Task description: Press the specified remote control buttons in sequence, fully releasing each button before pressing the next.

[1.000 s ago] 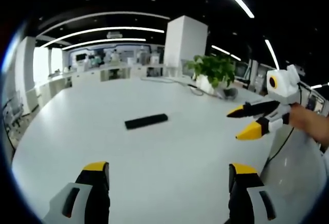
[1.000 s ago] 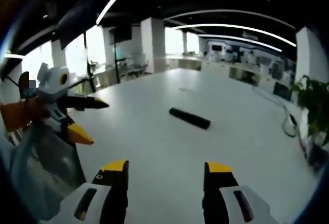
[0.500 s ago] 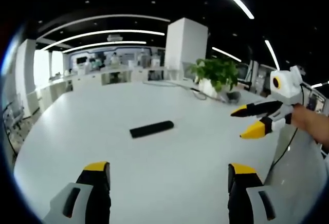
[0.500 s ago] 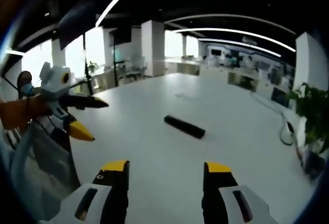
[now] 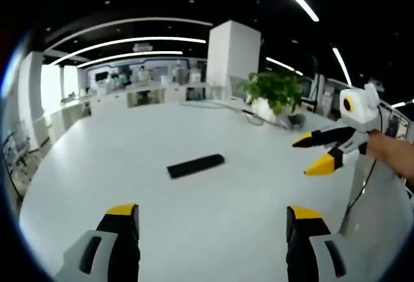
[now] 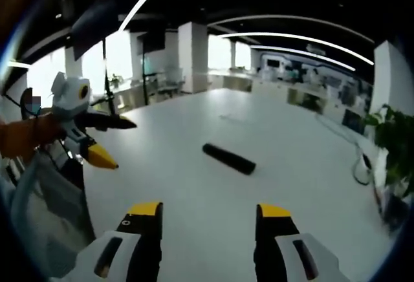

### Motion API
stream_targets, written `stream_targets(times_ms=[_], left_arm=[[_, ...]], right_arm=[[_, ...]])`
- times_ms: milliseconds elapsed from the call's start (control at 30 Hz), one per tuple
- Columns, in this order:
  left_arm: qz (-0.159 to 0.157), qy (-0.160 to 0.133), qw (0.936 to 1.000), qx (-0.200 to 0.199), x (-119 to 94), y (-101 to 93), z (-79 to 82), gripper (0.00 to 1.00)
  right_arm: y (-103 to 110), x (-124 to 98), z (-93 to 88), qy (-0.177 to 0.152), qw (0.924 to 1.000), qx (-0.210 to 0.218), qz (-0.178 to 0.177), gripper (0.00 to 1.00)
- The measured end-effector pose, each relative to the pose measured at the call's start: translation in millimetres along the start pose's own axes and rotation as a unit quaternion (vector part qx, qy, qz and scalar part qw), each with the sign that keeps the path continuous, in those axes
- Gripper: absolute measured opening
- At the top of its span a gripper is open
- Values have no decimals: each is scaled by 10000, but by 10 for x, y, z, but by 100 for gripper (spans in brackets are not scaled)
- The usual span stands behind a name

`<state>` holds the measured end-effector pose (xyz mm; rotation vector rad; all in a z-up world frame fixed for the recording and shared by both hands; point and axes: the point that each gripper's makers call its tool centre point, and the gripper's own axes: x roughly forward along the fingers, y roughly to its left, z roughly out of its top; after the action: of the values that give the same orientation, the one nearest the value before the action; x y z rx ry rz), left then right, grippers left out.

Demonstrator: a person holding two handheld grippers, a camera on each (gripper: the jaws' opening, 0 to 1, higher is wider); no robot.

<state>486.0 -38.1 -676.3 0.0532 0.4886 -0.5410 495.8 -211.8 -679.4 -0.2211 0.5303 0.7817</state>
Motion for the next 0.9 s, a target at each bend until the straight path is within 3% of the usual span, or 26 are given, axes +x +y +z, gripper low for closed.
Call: stream_targets(times_ms=[900], left_arm=[[-23, -29, 9998, -175, 418, 225, 179, 95]], right_arm=[[-401, 240, 138, -11, 10000, 18, -74, 53]])
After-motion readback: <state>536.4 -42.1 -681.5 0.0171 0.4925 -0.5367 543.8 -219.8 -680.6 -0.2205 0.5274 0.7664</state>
